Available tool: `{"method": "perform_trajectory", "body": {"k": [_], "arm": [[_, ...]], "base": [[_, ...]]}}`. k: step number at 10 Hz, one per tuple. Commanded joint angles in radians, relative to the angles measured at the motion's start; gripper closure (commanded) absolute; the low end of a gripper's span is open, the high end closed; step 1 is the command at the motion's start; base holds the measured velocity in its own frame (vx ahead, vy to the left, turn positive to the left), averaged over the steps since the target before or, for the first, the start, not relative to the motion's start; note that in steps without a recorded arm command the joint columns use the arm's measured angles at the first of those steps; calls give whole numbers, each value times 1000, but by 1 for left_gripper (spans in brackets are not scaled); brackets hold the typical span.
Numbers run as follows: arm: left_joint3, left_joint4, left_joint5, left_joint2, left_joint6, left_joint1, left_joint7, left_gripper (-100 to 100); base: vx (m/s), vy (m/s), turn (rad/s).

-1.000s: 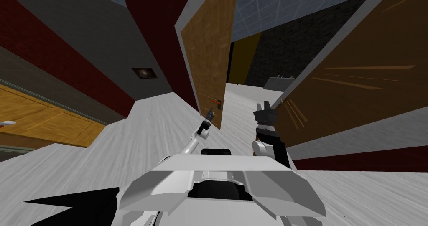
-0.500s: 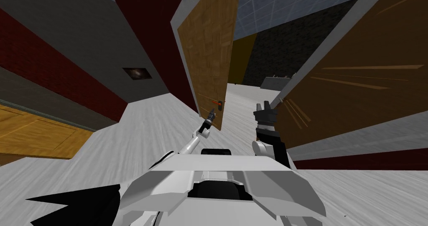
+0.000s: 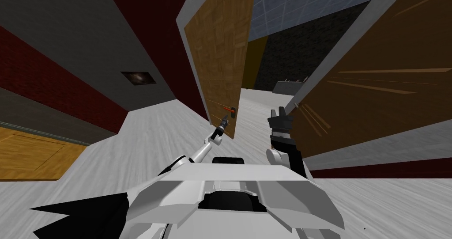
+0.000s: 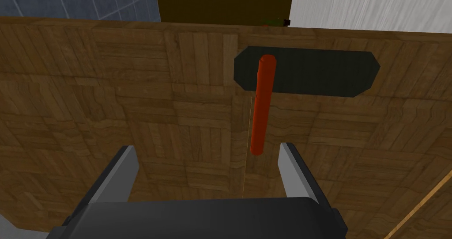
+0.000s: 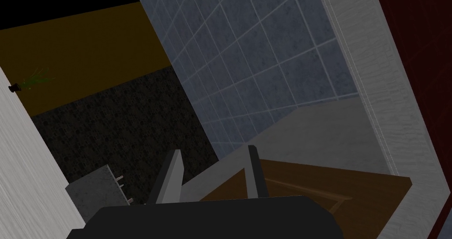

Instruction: Push the door open

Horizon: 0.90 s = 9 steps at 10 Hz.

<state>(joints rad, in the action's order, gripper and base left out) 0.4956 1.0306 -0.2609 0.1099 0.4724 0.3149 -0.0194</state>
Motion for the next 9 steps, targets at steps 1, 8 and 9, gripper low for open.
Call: {"method": "perform_trajectory", "body": {"k": [1, 8, 9], "arm": [[15, -42, -13, -3, -5, 28, -5, -100], [64, -180, -53, -7, -16, 120, -25, -100], [68, -191, -56, -7, -16, 127, -26, -100]], "base": [[82, 121, -112], [82, 100, -81], [57, 92, -44]]}}
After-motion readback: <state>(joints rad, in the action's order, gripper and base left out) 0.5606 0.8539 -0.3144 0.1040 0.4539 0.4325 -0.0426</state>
